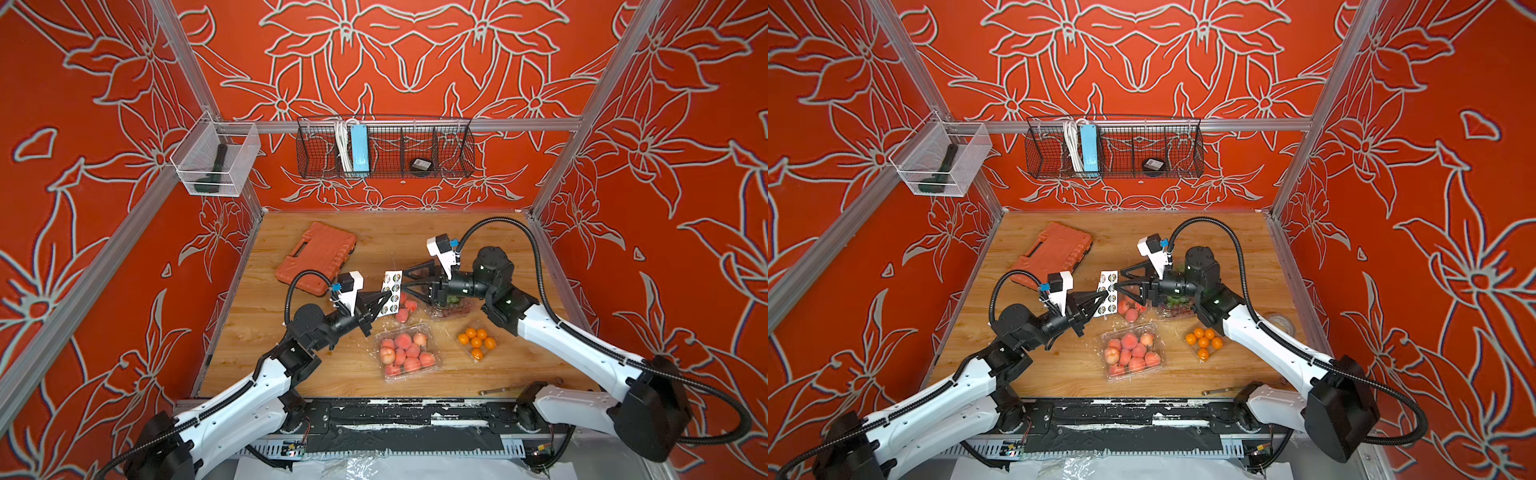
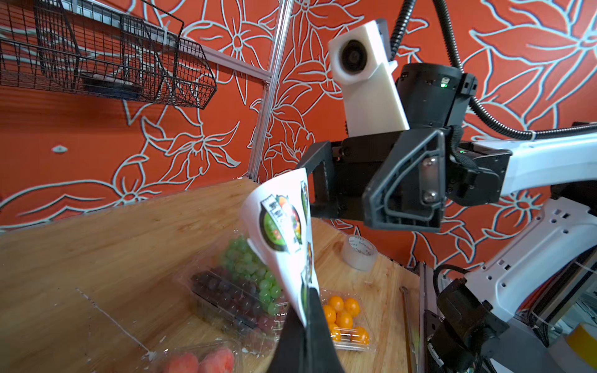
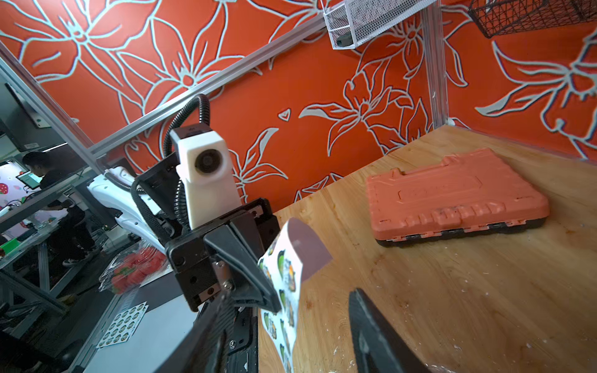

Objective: Label fruit boxes
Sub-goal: Pick up the label sticker from the center of the board, then adjust the label sticker.

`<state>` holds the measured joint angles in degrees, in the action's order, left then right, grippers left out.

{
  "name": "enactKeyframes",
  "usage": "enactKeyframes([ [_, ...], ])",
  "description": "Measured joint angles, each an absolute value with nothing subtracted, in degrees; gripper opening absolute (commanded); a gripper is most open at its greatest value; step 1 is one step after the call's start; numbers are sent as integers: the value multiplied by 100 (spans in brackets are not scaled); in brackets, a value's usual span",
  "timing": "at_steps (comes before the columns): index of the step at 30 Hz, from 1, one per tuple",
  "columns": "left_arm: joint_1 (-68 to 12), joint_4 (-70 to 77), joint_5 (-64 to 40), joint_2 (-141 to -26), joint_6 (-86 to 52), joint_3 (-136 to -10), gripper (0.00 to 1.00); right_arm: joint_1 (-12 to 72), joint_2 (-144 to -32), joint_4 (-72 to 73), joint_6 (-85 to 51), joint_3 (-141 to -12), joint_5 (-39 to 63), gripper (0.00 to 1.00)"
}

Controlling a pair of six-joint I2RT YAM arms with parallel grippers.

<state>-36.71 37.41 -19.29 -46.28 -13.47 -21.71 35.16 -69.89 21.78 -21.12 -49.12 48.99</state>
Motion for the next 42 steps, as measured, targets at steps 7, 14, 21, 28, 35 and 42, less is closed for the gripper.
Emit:
enactKeyframes([
  [7, -3671, 3852, -1918, -4786, -1341, -2171, 2, 3614, -7179, 2224, -2097, -4930, 5063, 35],
  [14, -3671, 3868, -1914, -5015, -1302, -2171, 3, 3627, -7297, 2434, -2132, -4967, 5153, 17],
  [21, -3671, 3870, -1785, -5081, -1249, -2171, 31, 3647, -7301, 2357, -1973, -4980, 5137, 0],
  [28, -3564, 3844, -2097, -5168, -1105, -2296, 69, 3592, -7011, 1081, -974, -5247, 5105, 0],
  [35, -3063, 4421, -3990, -5419, -1264, -2676, 95, 3201, -6010, 454, -220, -5256, 5736, 0],
  [42, -3092, 4753, -5131, -5701, -1267, -2998, 99, 3138, -5933, 357, -56, -5240, 6399, 0],
])
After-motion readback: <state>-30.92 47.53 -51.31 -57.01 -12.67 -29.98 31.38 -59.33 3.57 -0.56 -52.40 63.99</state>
